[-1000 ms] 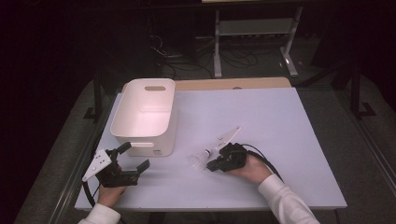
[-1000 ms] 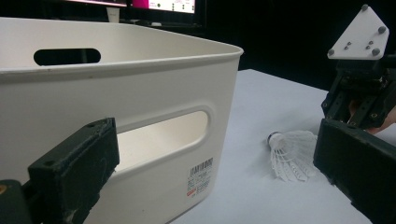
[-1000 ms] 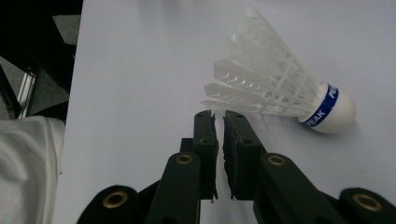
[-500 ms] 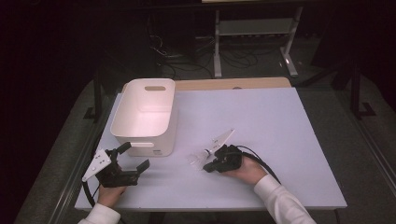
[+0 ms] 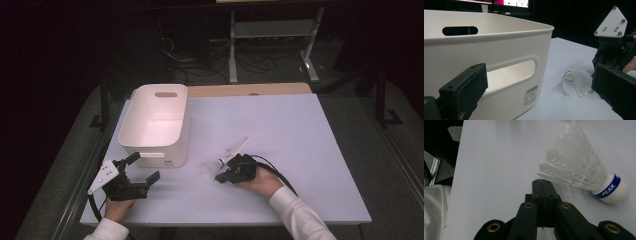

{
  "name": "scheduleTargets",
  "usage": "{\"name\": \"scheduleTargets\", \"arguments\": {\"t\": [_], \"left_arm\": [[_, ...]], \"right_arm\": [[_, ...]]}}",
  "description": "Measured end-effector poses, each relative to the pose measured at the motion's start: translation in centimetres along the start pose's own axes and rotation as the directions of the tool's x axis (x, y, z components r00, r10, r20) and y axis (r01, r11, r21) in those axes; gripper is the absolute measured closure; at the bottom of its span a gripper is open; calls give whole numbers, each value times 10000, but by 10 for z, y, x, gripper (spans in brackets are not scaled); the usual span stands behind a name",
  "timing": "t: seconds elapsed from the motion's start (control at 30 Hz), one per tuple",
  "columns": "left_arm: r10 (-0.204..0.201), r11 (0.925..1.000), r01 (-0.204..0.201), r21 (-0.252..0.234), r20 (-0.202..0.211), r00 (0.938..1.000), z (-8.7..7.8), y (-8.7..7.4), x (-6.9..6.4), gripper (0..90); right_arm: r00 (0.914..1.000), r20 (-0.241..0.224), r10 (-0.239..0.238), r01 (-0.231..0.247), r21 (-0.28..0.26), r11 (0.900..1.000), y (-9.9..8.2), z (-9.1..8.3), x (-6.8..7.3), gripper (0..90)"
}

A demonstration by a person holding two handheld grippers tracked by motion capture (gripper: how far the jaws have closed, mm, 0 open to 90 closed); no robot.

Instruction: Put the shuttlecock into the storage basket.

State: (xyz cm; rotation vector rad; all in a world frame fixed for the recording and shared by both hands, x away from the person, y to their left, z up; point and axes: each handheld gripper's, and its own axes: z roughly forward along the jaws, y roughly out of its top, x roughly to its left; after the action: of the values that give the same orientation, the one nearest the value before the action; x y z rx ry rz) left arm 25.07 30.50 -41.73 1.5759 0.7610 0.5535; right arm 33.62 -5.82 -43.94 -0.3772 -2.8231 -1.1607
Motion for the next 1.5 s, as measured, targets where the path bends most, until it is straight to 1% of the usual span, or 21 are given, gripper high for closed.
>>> {"name": "scheduleTargets", "arguments": {"t": [0.1,0.13,0.27,0.37,0.43,0.53,0.73,0.8,0.93,1.0,1.1,1.13,1.17,1.23,1.27,1.43,1.47,1.5], "left_arm": [[-55,10000,55,-47,17,10000,0,0,0,0],[2,10000,-2,8,11,10000,0,0,0,0],[-24,10000,24,-17,13,10000,0,0,0,0],[-33,10000,33,-18,7,10000,0,0,0,0],[-37,10000,37,-13,15,10000,0,0,0,0],[-9,10000,9,-23,50,10000,0,0,-1,0],[-38,10000,38,-7,31,10000,-1,0,0,0],[-58,10000,58,-48,36,10000,0,0,-1,0],[-24,10000,24,-17,39,10000,0,0,-1,0],[-35,10000,35,-21,38,10000,0,0,0,0],[-32,10000,32,-21,32,10000,0,0,-1,0],[-45,10000,45,-20,23,10000,0,0,-1,0],[-48,10000,48,-16,26,10000,0,0,-1,0],[-88,10000,88,-39,11,10000,0,0,0,0],[-184,9998,184,-122,16,9998,0,0,-1,0],[-156,9998,157,-122,47,9999,0,0,-1,0],[-146,9998,147,-125,54,9999,0,0,-1,0],[-130,9998,130,-122,56,9999,0,0,-1,0]], "right_arm": [[10000,10,-73,73,-65,10000,2,2,0,885],[10000,13,-43,43,-21,10000,3,2,0,885],[10000,44,-85,85,-12,10000,6,5,0,885],[9998,46,-194,194,-64,9998,8,6,-1,885],[9999,-5,-137,137,-49,9999,9,7,0,885],[9998,33,-191,192,-11,9998,11,8,-1,885],[9997,194,-117,120,-114,9999,13,9,-4,885],[9996,212,-175,179,-192,9997,14,10,-6,885],[9997,239,-80,86,-233,9997,15,10,-6,885],[9995,274,-126,133,-264,9996,15,9,-7,885],[9994,340,-46,57,-311,9995,18,9,-8,885],[9991,385,-186,197,-297,9994,19,9,-10,885],[9992,392,-89,100,-278,9996,21,9,-10,885],[9991,400,-144,156,-307,9994,24,10,-11,885],[9990,396,-187,199,-315,9993,25,10,-11,885],[9987,459,-224,235,-245,9994,28,11,-14,885],[9988,462,-154,164,-205,9997,29,11,-14,885],[9984,521,-225,237,-227,9995,30,12,-16,885]]}}
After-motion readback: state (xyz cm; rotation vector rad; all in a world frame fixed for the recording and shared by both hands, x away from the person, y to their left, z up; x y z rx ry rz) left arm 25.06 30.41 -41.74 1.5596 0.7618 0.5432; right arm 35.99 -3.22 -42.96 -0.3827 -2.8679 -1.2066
